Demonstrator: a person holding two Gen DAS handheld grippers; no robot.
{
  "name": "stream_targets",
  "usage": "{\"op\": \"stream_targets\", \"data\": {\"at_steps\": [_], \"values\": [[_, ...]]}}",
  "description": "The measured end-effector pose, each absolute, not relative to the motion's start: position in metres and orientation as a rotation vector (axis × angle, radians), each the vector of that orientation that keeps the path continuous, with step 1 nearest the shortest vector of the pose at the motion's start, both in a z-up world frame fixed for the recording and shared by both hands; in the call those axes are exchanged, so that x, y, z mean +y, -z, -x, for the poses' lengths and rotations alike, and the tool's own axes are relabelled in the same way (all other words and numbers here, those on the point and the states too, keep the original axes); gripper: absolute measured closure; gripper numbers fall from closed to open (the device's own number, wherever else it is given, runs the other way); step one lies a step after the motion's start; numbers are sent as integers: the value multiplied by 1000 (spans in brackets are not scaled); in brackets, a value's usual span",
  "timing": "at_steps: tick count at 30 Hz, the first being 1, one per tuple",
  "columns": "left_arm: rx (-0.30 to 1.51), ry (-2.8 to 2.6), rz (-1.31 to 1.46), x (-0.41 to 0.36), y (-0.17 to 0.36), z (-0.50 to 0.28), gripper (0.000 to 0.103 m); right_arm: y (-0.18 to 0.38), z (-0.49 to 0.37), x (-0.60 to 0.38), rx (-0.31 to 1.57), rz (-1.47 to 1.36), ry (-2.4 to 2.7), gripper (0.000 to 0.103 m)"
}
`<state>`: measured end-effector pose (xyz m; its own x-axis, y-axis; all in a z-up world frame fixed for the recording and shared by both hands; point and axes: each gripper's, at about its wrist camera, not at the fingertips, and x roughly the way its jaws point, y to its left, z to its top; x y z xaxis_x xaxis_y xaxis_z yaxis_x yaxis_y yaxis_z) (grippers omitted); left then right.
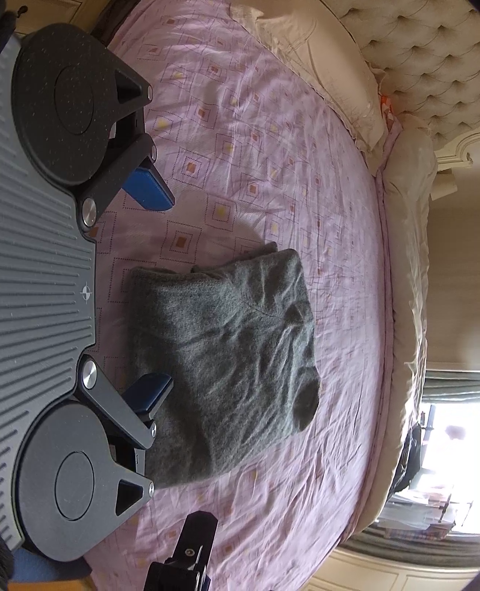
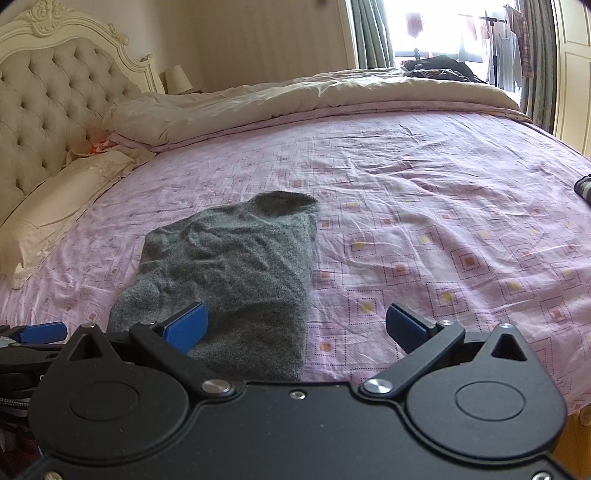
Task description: Fold small clothes
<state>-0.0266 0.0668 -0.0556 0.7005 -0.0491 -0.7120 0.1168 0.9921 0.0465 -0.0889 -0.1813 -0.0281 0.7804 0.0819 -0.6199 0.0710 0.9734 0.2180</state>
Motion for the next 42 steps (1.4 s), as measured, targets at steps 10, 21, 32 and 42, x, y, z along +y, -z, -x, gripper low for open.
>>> {"op": "stream_targets", "data": {"at_steps": [10,21,32,42], "values": [[828,82,-80,65,52,22,7,26,79,-185,735,-239,15,0],[863,93,-73,64,38,14,7,17,74,-185,744,-247,5,0],[861,94,-71,63,37,10,7,18,68,-182,755,-252,-7,0],[846,93,-85,60,37,8,7,21,64,-181,767,-260,-8,0]]}}
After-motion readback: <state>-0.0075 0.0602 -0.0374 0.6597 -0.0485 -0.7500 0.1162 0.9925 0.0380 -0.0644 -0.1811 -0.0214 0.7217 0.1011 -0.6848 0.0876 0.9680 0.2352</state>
